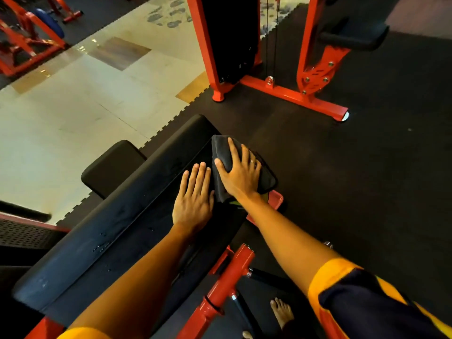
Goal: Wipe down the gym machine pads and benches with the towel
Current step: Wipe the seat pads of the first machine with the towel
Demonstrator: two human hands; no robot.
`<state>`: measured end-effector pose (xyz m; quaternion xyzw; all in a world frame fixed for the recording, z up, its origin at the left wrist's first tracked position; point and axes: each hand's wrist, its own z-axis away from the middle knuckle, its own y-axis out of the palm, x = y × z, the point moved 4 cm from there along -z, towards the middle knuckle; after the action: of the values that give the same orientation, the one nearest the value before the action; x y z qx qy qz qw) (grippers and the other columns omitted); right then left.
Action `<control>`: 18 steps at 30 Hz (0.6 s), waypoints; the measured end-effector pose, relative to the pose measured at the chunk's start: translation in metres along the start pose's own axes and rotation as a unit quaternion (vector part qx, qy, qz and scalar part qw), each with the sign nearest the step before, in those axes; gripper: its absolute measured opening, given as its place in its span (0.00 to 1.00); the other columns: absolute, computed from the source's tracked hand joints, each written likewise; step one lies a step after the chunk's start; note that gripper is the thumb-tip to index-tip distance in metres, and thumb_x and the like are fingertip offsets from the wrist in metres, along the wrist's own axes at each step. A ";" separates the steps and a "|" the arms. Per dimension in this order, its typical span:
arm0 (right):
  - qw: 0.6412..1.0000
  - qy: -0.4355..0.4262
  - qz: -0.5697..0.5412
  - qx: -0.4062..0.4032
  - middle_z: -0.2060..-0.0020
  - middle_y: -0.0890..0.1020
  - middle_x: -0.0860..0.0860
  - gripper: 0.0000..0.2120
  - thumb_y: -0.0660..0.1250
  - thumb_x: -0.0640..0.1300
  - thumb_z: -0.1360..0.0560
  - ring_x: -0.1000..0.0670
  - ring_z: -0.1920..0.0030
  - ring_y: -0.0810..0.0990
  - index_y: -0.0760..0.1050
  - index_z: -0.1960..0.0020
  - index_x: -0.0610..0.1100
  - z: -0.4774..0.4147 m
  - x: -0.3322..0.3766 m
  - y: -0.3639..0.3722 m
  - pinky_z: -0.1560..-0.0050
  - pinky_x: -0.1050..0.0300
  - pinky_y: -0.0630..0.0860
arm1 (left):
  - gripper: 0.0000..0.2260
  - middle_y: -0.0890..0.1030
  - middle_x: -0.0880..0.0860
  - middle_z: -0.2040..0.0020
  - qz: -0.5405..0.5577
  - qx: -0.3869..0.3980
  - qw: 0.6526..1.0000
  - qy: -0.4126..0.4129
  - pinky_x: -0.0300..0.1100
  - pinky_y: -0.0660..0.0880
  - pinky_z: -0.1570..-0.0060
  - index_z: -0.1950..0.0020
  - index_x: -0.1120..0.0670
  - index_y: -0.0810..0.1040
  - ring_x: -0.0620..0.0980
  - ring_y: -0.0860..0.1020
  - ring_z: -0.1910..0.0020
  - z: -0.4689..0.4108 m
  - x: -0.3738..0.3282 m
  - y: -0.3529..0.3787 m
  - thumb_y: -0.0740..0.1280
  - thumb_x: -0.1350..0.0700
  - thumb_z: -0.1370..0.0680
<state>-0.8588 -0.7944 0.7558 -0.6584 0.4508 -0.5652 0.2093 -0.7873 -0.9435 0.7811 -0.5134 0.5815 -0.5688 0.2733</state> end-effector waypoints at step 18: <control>0.968 0.218 -0.125 0.026 0.33 0.78 0.42 0.31 0.57 0.67 0.18 0.35 0.34 0.77 0.75 0.28 0.45 0.002 -0.033 -0.014 0.37 0.40 0.71 | 0.29 0.49 0.59 0.16 0.002 0.002 1.000 -0.022 0.57 0.51 0.20 0.17 0.60 0.50 0.57 0.48 0.17 -0.004 -0.002 0.000 0.47 0.46 0.14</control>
<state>-0.8503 -0.7605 0.7480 -0.5645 0.3850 -0.7284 0.0510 -0.7900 -0.9400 0.7816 -0.5247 0.5751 -0.5577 0.2881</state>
